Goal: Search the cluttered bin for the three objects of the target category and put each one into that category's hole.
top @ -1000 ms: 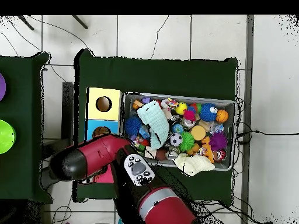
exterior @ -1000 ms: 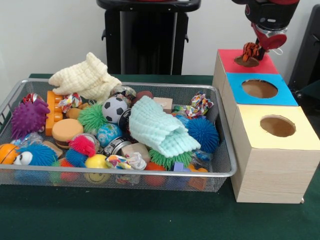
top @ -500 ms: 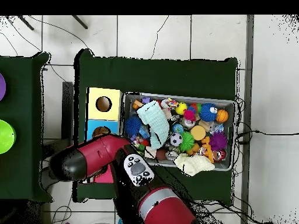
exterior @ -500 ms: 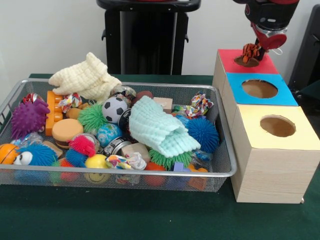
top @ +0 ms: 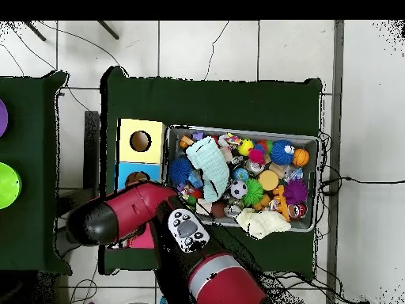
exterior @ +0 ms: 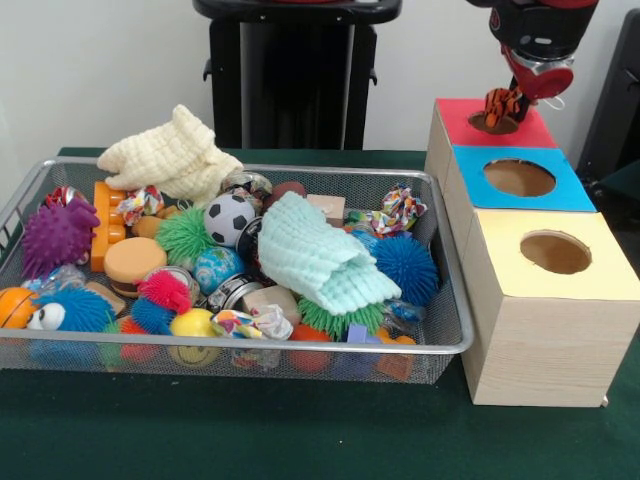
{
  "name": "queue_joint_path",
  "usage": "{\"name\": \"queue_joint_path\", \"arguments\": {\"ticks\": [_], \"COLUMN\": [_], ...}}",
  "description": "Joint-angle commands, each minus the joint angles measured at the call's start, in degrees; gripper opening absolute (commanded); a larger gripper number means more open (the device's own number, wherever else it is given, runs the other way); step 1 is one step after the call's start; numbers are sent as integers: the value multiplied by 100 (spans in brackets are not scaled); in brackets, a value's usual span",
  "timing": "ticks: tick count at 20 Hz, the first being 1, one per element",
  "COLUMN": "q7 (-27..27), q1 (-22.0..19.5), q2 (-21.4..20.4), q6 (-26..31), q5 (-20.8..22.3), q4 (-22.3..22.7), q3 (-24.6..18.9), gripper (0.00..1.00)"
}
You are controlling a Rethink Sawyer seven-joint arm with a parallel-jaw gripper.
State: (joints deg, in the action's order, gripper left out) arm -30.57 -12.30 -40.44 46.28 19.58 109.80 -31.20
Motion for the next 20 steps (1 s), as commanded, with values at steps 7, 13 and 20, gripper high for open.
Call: {"name": "queue_joint_path", "arguments": {"ticks": [7,13,20], "q7": [110,20,88], "q1": [-825,-868,-1007], "q2": [664,776,1084], "q6": [-1134,-897,-401], "q5": [1481,1626,1298], "q4": [-1032,-1142,-1197], "q3": [170,62,-28], "gripper": [0,0,0]}}
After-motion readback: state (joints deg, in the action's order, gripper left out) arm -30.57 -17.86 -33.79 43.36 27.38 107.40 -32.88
